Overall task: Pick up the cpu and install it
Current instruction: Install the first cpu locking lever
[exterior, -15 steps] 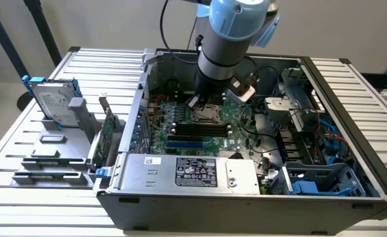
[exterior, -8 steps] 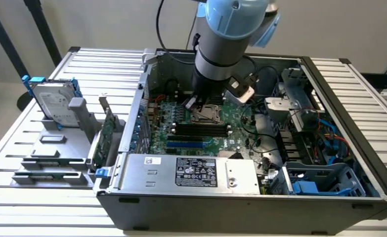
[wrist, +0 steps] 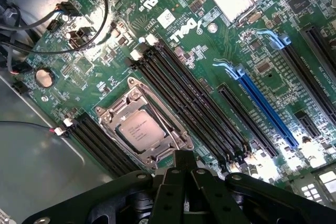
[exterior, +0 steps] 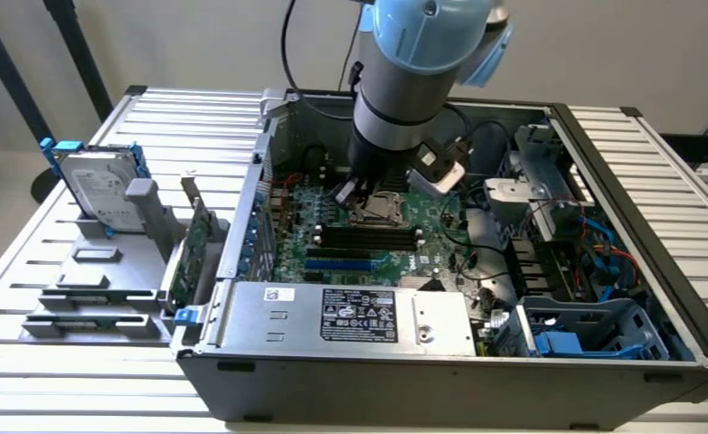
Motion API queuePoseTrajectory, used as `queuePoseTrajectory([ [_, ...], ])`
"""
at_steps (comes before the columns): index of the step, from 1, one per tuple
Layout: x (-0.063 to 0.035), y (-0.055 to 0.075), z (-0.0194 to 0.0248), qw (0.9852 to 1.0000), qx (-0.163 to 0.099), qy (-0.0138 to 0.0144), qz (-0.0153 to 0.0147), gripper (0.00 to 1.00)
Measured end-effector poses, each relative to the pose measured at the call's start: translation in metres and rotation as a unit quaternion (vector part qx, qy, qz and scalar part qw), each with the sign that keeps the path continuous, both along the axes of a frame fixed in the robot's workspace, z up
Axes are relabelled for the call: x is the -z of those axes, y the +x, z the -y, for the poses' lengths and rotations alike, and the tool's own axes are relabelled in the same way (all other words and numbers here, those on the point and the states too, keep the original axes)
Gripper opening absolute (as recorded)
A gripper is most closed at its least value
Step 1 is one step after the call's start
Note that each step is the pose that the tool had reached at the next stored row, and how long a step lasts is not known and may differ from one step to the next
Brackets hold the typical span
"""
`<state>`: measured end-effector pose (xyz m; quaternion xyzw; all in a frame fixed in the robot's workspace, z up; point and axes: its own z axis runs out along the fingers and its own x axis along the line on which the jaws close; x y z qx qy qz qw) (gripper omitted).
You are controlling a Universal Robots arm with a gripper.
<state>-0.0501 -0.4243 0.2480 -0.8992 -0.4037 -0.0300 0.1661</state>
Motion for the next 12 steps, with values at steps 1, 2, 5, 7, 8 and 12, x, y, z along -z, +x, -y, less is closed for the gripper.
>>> queuePoseTrajectory([
  [1,0.0005,-0.0007,0.0,1.0,0.0,0.0002,0.0,0.11],
  [2,0.0009,-0.0016,0.0,1.0,0.0,0.0001,0.0,0.11],
  [5,0.0031,-0.0046,-0.0001,1.0,0.0,0.0,0.0,0.11],
  [7,0.0055,-0.006,-0.0007,1.0,0.0,0.0001,0.0,0.11],
  [8,0.0068,-0.0066,-0.0015,1.0,0.0,0.0,0.0,0.11],
  [12,0.0104,-0.0077,-0.0061,1.0,0.0,0.0,0.0,0.11],
])
